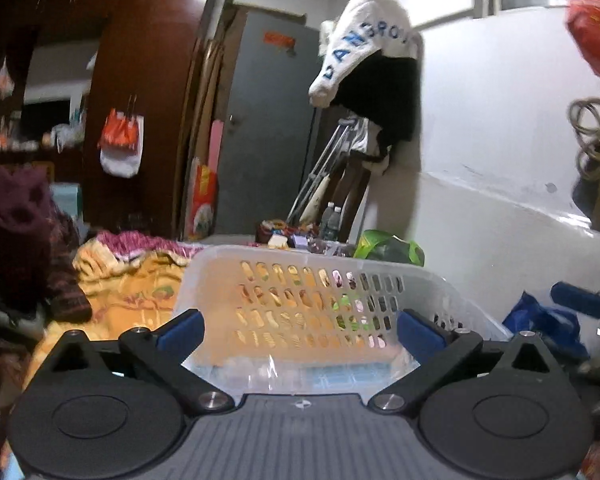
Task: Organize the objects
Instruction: 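Drop purple pack in basket with left tool while right tool drops plastic bag, then grasp white wrapped pack with left tool while right tool grasps white box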
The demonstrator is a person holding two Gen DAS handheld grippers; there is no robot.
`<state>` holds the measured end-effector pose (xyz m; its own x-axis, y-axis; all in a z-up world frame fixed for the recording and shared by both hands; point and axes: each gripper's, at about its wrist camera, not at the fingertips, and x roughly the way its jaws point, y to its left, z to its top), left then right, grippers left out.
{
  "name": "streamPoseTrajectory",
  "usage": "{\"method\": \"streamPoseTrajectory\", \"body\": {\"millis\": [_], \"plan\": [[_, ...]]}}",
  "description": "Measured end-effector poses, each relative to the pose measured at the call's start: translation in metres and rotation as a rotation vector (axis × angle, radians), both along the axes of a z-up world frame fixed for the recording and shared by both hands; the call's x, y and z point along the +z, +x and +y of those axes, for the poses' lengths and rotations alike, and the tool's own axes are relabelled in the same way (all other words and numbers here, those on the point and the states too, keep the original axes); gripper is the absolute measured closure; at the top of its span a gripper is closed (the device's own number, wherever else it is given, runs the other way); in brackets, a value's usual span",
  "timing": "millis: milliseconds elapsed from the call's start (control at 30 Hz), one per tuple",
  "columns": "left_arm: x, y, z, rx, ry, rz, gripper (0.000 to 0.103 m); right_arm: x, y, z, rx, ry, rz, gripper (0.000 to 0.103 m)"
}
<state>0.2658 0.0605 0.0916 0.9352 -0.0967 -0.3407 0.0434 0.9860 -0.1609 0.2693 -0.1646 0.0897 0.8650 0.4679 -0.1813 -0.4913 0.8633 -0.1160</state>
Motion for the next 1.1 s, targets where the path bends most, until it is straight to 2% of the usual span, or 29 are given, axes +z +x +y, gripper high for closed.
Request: {"method": "streamPoseTrajectory", "body": {"millis": [100, 200, 300, 400, 467, 533, 600, 767, 833, 900, 967, 1033, 1100], "plan": [[-0.007, -0.057, 0.000, -0.021, 0.051, -0.066, 0.000, -0.013, -0.045, -0.033, 0.036, 0.093, 0.058, 0.000], [-0.032, -0.126, -0.004, -0.024, 0.104, -0.114, 0.000, -0.049, -0.102, -0.066, 0.067, 0.148, 0.031, 0.000], [-0.069, -0.186, -0.009, 0.037, 0.131, -0.191, 0.000, -0.090, -0.139, -0.080, 0.011, 0.145, 0.024, 0.000], [-0.096, -0.215, -0.013, 0.033, 0.132, -0.170, 0.000, -0.121, -0.157, -0.080, -0.008, 0.122, 0.028, 0.000], [-0.106, -0.225, -0.010, 0.030, 0.096, -0.158, 0.000, -0.132, -0.156, -0.073, -0.022, 0.104, 0.021, 0.002], [-0.112, -0.229, -0.009, 0.028, 0.074, -0.161, 0.001, -0.133, -0.151, -0.067, -0.050, 0.080, 0.004, 0.008], [-0.114, -0.225, -0.014, 0.024, 0.096, -0.161, 0.003, -0.138, -0.152, -0.064, -0.040, 0.066, 0.016, 0.014], [-0.130, -0.223, -0.034, 0.013, 0.163, -0.144, 0.003, -0.144, -0.156, -0.061, -0.035, 0.057, 0.028, 0.015], [-0.137, -0.220, -0.040, 0.020, 0.190, -0.128, 0.009, -0.147, -0.158, -0.061, -0.034, 0.049, 0.028, 0.017], [-0.142, -0.216, -0.037, 0.024, 0.175, -0.108, 0.018, -0.148, -0.156, -0.061, -0.034, 0.042, 0.035, 0.025], [-0.144, -0.214, -0.032, 0.022, 0.156, -0.095, 0.022, -0.151, -0.158, -0.061, -0.036, 0.037, 0.036, 0.029], [-0.146, -0.214, -0.030, 0.030, 0.164, -0.098, 0.038, -0.151, -0.159, -0.064, -0.036, 0.042, 0.034, 0.029], [-0.147, -0.213, -0.029, 0.040, 0.169, -0.103, 0.038, -0.151, -0.160, -0.064, -0.038, 0.044, 0.031, 0.029]]}}
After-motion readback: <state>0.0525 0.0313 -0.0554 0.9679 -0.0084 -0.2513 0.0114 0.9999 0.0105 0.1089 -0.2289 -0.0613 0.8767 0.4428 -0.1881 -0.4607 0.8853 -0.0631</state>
